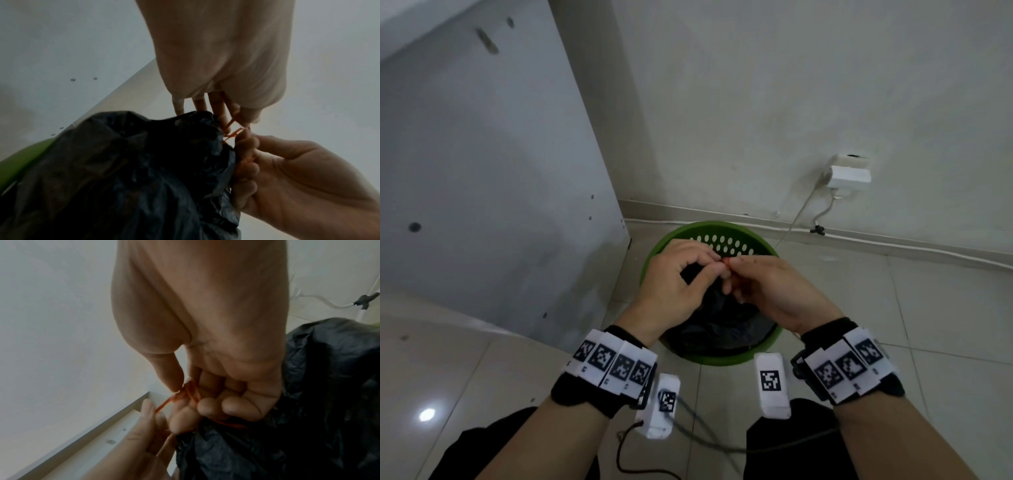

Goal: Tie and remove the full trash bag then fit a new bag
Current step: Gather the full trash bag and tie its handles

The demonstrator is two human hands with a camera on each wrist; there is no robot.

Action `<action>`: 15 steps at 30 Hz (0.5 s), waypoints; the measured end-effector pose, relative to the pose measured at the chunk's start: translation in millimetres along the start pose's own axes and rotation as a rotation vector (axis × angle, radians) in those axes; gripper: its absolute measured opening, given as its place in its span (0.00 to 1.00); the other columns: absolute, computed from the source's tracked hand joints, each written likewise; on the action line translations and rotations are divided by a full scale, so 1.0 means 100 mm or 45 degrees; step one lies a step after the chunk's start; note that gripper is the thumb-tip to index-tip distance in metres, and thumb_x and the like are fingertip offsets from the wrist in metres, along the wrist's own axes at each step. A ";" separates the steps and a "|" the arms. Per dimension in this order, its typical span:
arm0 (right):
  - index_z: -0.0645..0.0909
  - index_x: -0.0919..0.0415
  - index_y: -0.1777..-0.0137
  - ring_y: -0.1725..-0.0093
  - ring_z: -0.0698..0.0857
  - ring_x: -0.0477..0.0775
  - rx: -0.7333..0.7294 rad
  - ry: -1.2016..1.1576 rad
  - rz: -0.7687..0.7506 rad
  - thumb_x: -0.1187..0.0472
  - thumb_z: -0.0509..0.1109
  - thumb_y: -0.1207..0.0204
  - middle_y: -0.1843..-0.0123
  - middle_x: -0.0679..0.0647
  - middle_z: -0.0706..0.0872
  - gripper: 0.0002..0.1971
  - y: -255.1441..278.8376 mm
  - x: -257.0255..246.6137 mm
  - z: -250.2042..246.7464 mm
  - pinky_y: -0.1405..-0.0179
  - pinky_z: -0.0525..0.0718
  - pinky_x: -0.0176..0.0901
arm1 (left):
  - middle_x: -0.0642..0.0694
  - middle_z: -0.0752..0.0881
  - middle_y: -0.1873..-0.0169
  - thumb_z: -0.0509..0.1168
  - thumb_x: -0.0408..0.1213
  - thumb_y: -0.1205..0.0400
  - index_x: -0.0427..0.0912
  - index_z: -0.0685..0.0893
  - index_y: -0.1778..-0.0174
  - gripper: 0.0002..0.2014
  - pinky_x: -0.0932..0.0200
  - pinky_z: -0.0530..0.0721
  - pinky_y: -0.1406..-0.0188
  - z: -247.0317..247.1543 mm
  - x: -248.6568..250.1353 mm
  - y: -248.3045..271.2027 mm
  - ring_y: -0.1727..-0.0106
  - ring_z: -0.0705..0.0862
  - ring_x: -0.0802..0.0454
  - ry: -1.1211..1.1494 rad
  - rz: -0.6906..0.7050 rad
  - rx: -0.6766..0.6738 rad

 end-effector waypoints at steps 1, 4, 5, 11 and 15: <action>0.87 0.65 0.55 0.68 0.80 0.51 0.056 -0.002 0.011 0.59 0.61 0.13 0.63 0.60 0.89 0.16 0.01 -0.01 -0.03 0.66 0.74 0.41 | 0.50 0.90 0.55 0.69 0.46 0.19 0.42 0.89 0.62 0.12 0.50 0.83 0.39 -0.04 0.00 0.00 0.45 0.86 0.53 0.024 -0.034 0.000; 0.90 0.61 0.55 0.69 0.79 0.48 0.281 -0.022 -0.038 0.62 0.63 0.14 0.60 0.59 0.92 0.14 0.01 -0.07 -0.16 0.67 0.74 0.39 | 0.40 0.87 0.65 0.64 0.47 0.17 0.42 0.80 0.70 0.18 0.54 0.82 0.49 -0.19 -0.04 0.03 0.59 0.85 0.51 0.347 -0.296 0.051; 0.90 0.62 0.54 0.69 0.79 0.48 0.344 -0.019 -0.069 0.65 0.64 0.15 0.60 0.58 0.92 0.13 0.01 -0.09 -0.21 0.67 0.74 0.38 | 0.38 0.82 0.71 0.64 0.45 0.16 0.43 0.76 0.73 0.19 0.55 0.80 0.54 -0.23 -0.04 0.04 0.66 0.81 0.50 0.501 -0.374 0.087; 0.87 0.67 0.53 0.75 0.79 0.47 0.474 -0.351 -0.027 0.71 0.65 0.18 0.63 0.58 0.92 0.08 0.00 -0.01 -0.46 0.75 0.78 0.35 | 0.56 0.62 0.81 0.64 0.33 0.13 0.48 0.63 0.76 0.25 0.62 0.59 0.77 -0.50 -0.12 0.09 0.78 0.59 0.58 0.389 -0.408 0.163; 0.87 0.65 0.56 0.77 0.77 0.46 0.816 -0.338 -0.117 0.74 0.64 0.18 0.73 0.53 0.89 0.11 0.03 0.09 -0.84 0.79 0.75 0.32 | 0.54 0.64 0.85 0.68 0.28 0.16 0.48 0.62 0.78 0.28 0.69 0.61 0.79 -0.80 -0.19 0.14 0.80 0.62 0.62 -0.155 -0.276 0.105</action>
Point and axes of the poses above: each hand's wrist, its own y-axis away from the middle knuckle, its own z-axis out of the palm, x = y × z, the point moved 5 cm from there along -y, towards the middle knuckle
